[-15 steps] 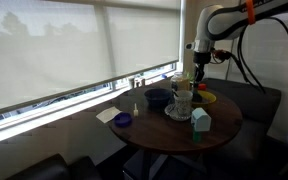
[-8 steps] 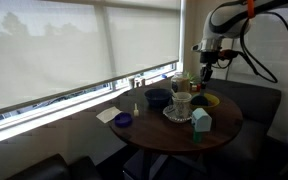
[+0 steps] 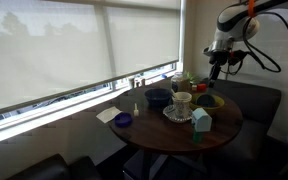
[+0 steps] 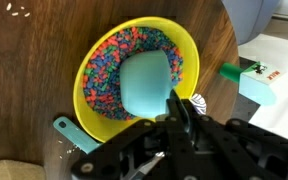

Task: Scoop up the serial in the bowl with the blue spoon

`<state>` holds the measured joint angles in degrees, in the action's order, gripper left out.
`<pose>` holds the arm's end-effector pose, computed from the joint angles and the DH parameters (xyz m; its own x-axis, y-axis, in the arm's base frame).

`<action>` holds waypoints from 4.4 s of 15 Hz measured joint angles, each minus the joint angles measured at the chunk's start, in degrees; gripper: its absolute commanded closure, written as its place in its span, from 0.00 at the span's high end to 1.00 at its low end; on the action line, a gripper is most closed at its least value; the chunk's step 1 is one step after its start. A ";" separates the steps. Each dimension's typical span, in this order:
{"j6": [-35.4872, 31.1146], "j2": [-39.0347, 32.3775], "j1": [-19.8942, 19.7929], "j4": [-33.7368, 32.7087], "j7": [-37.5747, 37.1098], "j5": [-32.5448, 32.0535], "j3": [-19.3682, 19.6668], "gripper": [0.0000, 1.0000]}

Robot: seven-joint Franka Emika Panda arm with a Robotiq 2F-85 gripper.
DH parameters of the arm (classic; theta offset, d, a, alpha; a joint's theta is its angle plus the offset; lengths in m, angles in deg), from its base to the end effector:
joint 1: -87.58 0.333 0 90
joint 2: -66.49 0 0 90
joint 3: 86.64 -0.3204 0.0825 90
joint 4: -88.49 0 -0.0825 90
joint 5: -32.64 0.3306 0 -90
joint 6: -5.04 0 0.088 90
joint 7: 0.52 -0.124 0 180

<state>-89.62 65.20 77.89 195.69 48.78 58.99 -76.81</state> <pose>0.4784 -0.1141 0.4949 0.9150 0.3721 0.1558 0.4006 -0.7929 -0.4592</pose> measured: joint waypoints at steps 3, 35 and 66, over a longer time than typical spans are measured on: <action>2.91 -1.93 -2.75 0.03 2.71 6.17 2.01 0.03; 20.83 -11.13 -14.98 -1.54 9.22 47.92 7.36 0.03; -12.64 -27.73 0.43 -34.56 -17.24 11.24 -5.44 0.02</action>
<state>-102.26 37.47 78.32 161.13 31.55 70.24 -82.26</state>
